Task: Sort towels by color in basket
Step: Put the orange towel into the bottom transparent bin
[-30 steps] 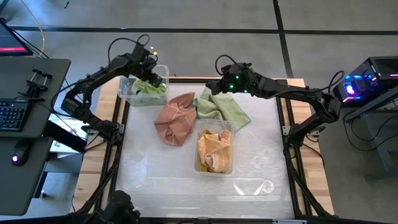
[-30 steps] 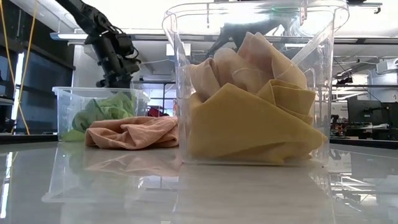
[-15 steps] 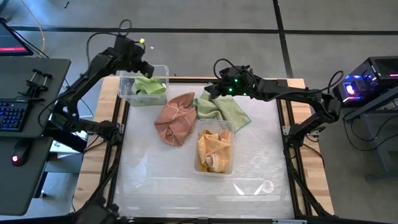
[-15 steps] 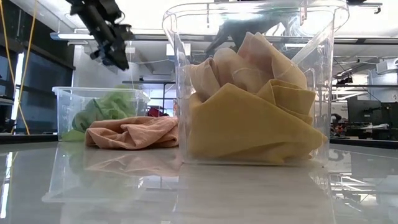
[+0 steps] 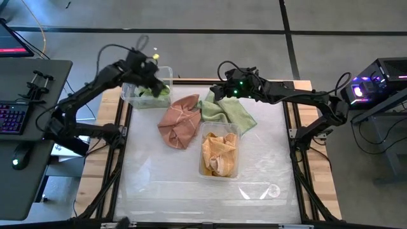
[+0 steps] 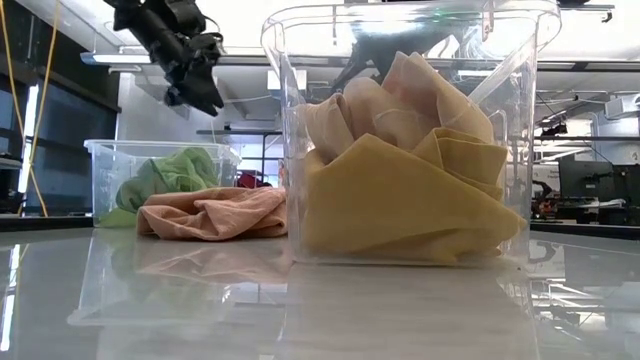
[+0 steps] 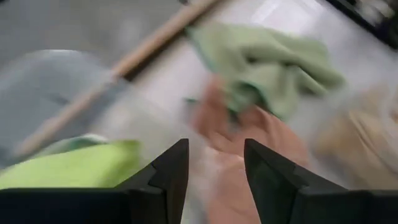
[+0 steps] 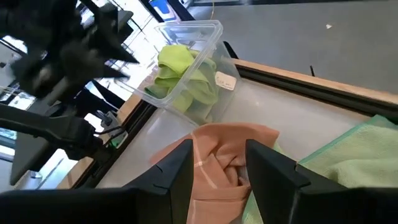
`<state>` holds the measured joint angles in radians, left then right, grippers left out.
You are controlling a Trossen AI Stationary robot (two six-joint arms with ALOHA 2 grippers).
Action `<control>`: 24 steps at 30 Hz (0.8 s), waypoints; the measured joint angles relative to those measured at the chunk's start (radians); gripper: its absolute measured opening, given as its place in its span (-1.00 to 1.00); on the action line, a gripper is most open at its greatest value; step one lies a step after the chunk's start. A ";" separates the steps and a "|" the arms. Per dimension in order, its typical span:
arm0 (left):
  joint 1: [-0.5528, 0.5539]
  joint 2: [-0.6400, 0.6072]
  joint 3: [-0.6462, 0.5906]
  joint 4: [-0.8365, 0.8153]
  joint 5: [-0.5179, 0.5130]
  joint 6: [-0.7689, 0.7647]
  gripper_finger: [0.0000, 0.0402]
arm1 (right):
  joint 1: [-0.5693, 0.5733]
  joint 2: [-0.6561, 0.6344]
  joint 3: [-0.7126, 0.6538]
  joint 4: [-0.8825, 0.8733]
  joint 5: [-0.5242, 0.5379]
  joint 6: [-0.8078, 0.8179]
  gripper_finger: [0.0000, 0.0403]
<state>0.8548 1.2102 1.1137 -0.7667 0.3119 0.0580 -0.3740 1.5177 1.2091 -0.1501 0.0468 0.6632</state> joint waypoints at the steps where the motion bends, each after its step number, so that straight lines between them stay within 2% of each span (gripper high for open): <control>1: -0.036 0.000 -0.012 0.008 0.007 0.023 -0.34 | 0.000 0.000 0.000 0.000 0.008 -0.009 -0.30; 7: -0.281 0.000 -0.048 0.022 -0.011 0.130 -0.47 | 0.002 0.000 0.000 -0.002 0.017 -0.036 -0.30; 11: -0.410 0.026 -0.053 0.030 -0.068 0.108 -0.51 | 0.002 0.000 0.000 -0.054 -0.021 -0.116 -0.30; 15: -0.492 0.082 -0.053 0.060 -0.076 -0.050 -0.51 | -0.007 0.000 0.000 -0.166 -0.120 -0.232 -0.30; 19: -0.570 0.161 -0.053 0.088 -0.144 -0.228 -0.45 | -0.014 0.000 0.000 -0.300 -0.243 -0.325 -0.30; 24: -0.635 0.284 -0.053 0.090 -0.194 -0.419 -0.27 | 0.004 -0.001 0.000 -0.483 -0.259 -0.504 -0.30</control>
<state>0.2193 1.4944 1.0607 -0.6763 0.1175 -0.3611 -0.3701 1.5169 1.2091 -0.6327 -0.2124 0.1596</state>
